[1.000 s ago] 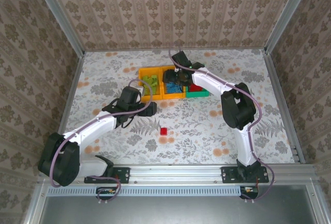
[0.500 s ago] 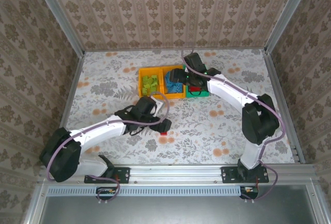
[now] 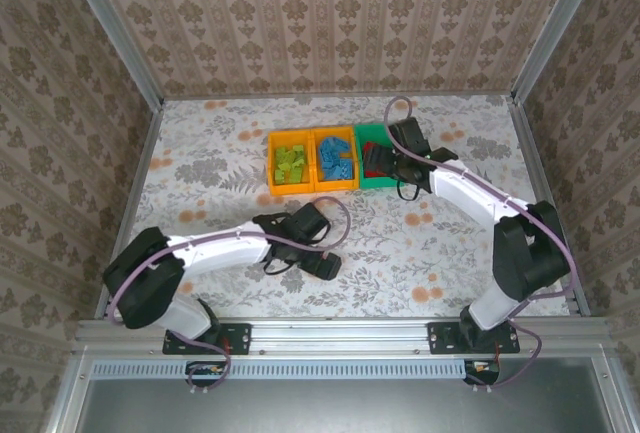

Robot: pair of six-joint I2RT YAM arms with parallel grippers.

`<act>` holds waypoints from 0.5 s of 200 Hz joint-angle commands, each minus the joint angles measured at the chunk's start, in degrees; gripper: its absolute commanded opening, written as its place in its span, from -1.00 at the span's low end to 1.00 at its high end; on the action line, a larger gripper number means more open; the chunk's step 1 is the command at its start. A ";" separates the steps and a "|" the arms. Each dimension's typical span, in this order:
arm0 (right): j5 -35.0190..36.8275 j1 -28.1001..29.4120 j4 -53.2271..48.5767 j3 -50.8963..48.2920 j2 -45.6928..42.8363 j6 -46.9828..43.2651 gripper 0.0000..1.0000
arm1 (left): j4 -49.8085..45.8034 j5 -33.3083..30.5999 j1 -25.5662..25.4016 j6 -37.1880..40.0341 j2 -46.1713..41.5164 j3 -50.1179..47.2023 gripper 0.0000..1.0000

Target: Sort the legos into containers by color

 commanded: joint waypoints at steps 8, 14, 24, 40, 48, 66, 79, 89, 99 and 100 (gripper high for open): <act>3.94 -1.91 -2.59 -3.20 -4.34 0.77 0.77 | -3.56 -2.82 -0.24 -3.28 3.70 4.30 0.75; 4.23 -2.34 -2.75 -3.85 -5.05 0.69 0.77 | -3.88 -3.04 -0.20 -3.14 4.32 5.19 0.73; 4.51 -3.12 -2.88 -5.10 -6.23 0.70 0.78 | -4.39 -3.44 -0.21 -2.84 5.41 6.61 0.71; 4.77 -4.63 -2.98 -7.28 -8.07 0.77 0.79 | -5.80 -3.72 -0.19 -2.50 7.64 8.52 0.59; 4.99 -5.32 -3.11 -8.29 -9.06 0.86 0.79 | -6.63 -4.00 -0.20 -2.55 8.72 9.13 0.47; 5.18 -6.97 -3.34 -10.40 -11.30 0.78 0.81 | -7.53 -4.29 -0.20 -2.97 9.71 9.57 0.18; 5.24 -8.13 -3.37 -11.80 -13.31 0.53 0.81 | -7.37 -4.12 -0.17 -3.08 9.58 9.37 0.08; 5.30 -8.93 -3.33 -12.71 -14.32 0.25 0.82 | -7.52 -4.10 -0.23 -3.06 9.50 9.37 0.03; 5.35 -9.75 -3.42 -13.38 -15.03 -0.02 0.83 | -7.62 -4.09 -0.22 -2.95 9.55 9.47 -0.02; 5.35 -9.86 -3.42 -13.41 -15.08 -0.07 0.83 | -7.66 -4.05 -0.19 -2.97 9.56 9.44 -0.02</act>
